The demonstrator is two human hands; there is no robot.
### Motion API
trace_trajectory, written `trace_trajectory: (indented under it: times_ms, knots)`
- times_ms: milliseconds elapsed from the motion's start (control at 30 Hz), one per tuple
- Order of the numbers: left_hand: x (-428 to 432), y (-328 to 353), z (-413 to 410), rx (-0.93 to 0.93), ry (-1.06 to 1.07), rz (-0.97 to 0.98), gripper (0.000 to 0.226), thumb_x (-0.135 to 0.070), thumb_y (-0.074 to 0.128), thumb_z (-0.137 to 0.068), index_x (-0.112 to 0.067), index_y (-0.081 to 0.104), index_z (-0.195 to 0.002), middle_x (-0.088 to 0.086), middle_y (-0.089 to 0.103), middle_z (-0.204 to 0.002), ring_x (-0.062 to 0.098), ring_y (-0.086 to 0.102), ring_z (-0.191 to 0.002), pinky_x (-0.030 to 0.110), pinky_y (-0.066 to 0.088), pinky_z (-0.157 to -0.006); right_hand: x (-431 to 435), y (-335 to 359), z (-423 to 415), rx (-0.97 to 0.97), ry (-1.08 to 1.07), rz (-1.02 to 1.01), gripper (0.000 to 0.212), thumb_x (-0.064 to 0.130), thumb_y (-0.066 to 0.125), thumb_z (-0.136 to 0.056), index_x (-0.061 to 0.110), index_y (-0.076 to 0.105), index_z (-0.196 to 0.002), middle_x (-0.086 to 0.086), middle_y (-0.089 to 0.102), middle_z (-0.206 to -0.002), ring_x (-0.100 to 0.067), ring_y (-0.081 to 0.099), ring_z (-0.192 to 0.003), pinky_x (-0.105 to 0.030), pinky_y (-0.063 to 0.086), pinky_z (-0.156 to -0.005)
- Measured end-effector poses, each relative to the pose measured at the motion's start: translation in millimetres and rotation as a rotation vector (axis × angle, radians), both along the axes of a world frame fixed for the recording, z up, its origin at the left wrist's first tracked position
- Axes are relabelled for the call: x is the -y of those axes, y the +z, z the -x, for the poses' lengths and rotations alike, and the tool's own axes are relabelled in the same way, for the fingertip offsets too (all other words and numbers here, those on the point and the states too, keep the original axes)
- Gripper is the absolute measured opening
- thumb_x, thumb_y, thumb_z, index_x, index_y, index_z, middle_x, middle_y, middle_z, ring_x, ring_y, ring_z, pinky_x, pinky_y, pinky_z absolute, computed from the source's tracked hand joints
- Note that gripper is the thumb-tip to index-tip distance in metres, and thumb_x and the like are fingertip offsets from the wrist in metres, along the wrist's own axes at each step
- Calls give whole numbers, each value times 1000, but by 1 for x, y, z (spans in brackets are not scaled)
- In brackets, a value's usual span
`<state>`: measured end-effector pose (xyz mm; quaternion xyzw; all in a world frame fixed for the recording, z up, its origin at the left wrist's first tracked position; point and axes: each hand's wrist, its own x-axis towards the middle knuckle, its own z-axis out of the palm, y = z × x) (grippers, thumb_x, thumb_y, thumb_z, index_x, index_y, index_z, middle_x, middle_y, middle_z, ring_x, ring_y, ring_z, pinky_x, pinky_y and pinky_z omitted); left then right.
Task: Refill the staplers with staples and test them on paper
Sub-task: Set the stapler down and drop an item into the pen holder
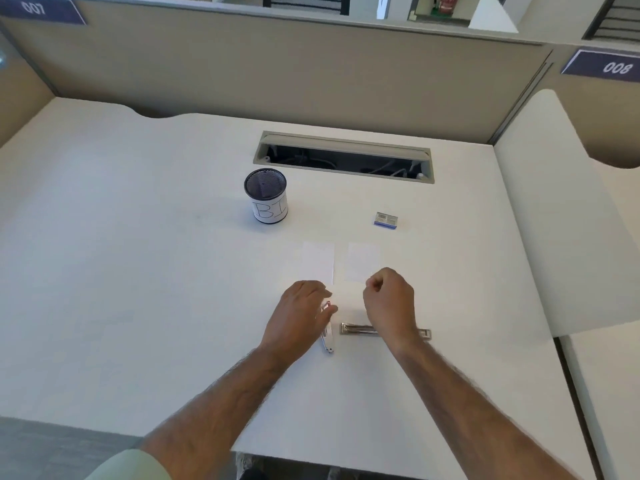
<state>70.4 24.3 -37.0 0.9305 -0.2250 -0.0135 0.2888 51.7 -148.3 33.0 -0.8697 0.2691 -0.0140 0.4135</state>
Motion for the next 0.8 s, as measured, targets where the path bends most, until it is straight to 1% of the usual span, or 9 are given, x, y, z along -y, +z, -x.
trace_trajectory:
  times_ms: [100, 167, 200, 267, 333, 467, 533, 667, 800]
  knots:
    - [-29, 2, -27, -83, 135, -49, 43, -42, 59, -101, -17, 61, -136, 0, 53, -150, 19, 42, -141, 34, 35, -115, -20, 13, -45, -86, 204, -52, 25, -5, 43, -83, 12, 58, -72, -10, 69, -86, -35, 70, -79, -45, 59, -68]
    - [-48, -1, -47, -156, 208, -108, 57, -48, 51, -103, -16, 45, -151, 2, 34, -165, 21, 27, -153, 38, 27, -122, -37, 22, -81, -101, 305, -6, 24, -4, 43, -84, 11, 60, -75, -14, 70, -88, -36, 72, -77, -46, 61, -66]
    - [-56, -3, -57, -189, 234, -141, 64, -50, 46, -104, -15, 34, -157, 3, 22, -170, 22, 17, -156, 38, 21, -125, -46, 26, -98, -91, 341, 29, 23, -4, 44, -84, 10, 62, -78, -15, 71, -89, -37, 72, -79, -47, 61, -68]
    - [-70, -9, -75, -200, 263, -200, 75, -56, 36, -105, -13, 13, -163, 5, 2, -173, 24, 2, -159, 40, 10, -128, -65, 34, -132, -65, 391, 99, 21, -5, 46, -85, 4, 65, -84, -18, 72, -92, -39, 72, -83, -48, 61, -72]
    - [-79, -15, -88, -164, 256, -258, 80, -59, 26, -104, -12, 1, -163, 7, -9, -173, 25, -8, -159, 41, 2, -129, -83, 39, -163, -25, 428, 179, 23, -7, 46, -85, 0, 67, -91, -21, 72, -93, -41, 71, -84, -49, 61, -75]
    - [-82, -26, -106, -107, 222, -320, 87, -66, 5, -97, -11, -7, -163, 7, -16, -171, 25, -16, -158, 44, -3, -129, -113, 46, -207, 34, 467, 308, 27, -6, 49, -87, 3, 71, -101, -17, 73, -102, -35, 69, -95, -42, 58, -84]
    - [-84, -32, -113, -96, 225, -335, 89, -68, -2, -94, -11, -9, -162, 7, -17, -171, 25, -17, -158, 45, -5, -129, -124, 45, -222, 31, 483, 337, 28, -5, 52, -87, 4, 71, -104, -16, 72, -107, -34, 68, -100, -42, 57, -87]
    - [-87, -44, -121, -92, 259, -387, 88, -69, -2, -96, -11, -10, -162, 7, -17, -171, 25, -18, -157, 47, -7, -128, -136, 44, -242, 27, 505, 396, 28, -7, 53, -86, 5, 71, -104, -16, 72, -107, -34, 68, -98, -43, 58, -86]
    - [-86, -48, -122, -83, 255, -400, 84, -67, -2, -99, -12, -13, -162, 7, -18, -171, 24, -19, -157, 47, -8, -128, -141, 41, -256, 9, 502, 471, 25, -7, 56, -87, 5, 71, -102, -14, 72, -101, -33, 69, -93, -41, 59, -82]
